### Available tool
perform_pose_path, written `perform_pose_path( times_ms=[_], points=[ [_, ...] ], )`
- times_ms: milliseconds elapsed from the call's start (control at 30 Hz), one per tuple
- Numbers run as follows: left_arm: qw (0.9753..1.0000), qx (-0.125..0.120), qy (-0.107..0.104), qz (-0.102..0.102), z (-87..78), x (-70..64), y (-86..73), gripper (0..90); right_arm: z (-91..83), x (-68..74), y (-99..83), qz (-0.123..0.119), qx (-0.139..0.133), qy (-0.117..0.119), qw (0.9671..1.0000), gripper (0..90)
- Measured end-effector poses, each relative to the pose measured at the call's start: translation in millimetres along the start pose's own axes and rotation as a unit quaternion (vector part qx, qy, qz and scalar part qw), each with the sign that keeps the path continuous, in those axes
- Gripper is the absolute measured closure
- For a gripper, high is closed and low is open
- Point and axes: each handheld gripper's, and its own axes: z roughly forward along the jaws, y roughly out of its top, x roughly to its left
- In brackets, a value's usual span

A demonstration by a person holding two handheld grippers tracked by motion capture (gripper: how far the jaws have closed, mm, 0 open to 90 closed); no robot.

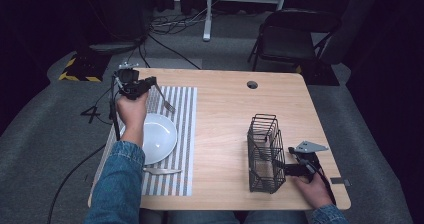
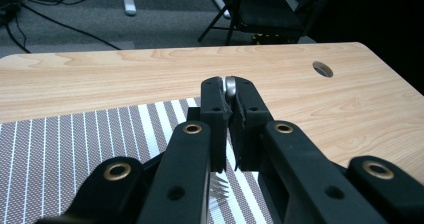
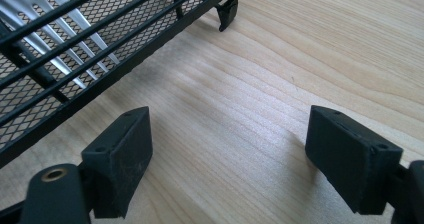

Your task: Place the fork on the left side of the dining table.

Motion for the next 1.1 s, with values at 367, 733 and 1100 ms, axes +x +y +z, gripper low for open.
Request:
perform_pose_path(
  times_ms=[367,733,1100],
  points=[
    [1.0,0.004,-0.001,-0.005,2.7,3.3,-2.3,85.5,0.0,0.0,0.0,0.0,0.0,0.0,1.0,18.9],
    [0.9992,0.013,0.036,-0.013,-1.1,11.8,-5.4,74.8,0.0,0.0,0.0,0.0,0.0,0.0,1.0,18.9],
    [0.9976,0.024,0.06,-0.026,-4.9,26.7,-10.9,58.4,0.2,0.3,0.2,0.002,0.0,-0.002,1.0,18.9]
  ],
)
